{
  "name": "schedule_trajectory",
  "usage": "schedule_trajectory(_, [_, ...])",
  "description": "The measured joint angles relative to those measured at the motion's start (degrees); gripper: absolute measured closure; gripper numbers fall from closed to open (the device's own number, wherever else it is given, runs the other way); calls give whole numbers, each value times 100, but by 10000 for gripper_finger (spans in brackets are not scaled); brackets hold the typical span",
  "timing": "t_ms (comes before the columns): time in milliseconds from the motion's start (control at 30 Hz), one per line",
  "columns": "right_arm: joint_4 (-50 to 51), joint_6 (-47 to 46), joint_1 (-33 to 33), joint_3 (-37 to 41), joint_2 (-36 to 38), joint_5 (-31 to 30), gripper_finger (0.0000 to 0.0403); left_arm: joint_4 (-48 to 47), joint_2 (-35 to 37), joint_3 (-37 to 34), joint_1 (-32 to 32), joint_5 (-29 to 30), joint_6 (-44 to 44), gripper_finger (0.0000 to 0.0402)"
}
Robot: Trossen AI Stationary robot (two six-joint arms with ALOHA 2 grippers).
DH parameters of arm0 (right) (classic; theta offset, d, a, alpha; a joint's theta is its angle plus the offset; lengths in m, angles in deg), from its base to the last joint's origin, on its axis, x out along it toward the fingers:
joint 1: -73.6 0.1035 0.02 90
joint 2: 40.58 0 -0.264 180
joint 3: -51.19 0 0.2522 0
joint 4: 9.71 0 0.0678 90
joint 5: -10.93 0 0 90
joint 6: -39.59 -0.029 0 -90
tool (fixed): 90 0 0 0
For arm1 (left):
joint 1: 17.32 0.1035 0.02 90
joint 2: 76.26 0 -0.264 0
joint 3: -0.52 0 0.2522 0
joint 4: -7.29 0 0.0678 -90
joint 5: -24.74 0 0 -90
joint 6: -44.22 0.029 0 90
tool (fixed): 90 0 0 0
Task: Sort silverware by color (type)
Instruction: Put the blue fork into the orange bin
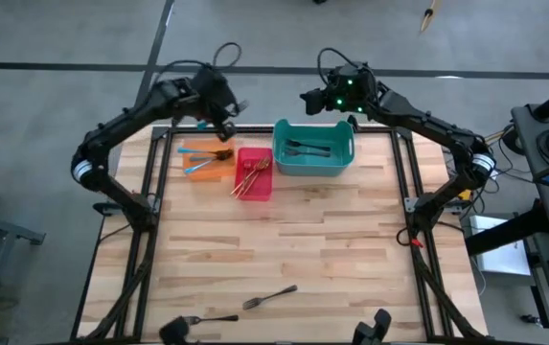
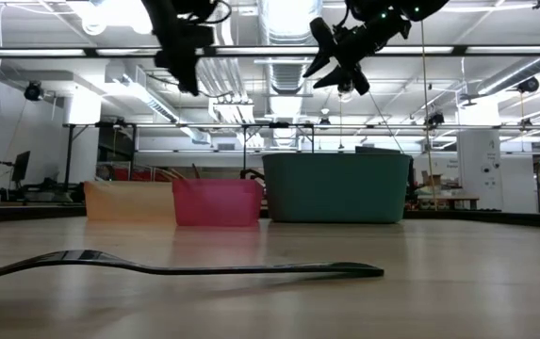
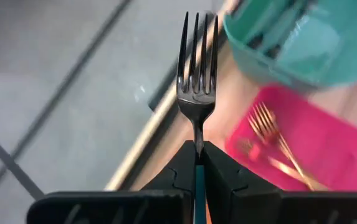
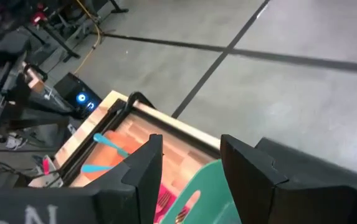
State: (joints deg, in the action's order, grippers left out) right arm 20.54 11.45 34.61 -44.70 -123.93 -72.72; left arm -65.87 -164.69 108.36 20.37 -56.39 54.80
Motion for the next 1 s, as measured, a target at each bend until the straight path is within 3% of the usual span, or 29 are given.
schedule_trajectory(133, [22,137,-11,-69,0,-6,250,-715,217,0,376,-381,36,401])
schedule_trajectory(433, [85,339,-6,-79,0,0,250,-1980,148,-169,579,-371,297,401])
schedule_trajectory(700, [295,537,-6,-79,0,-36,250,-1943,-13,-973,605,-319,360,401])
schedule_trajectory(1000, [306,569,-6,-79,-2,-45,251,-892,-465,-1996,612,-335,433,402])
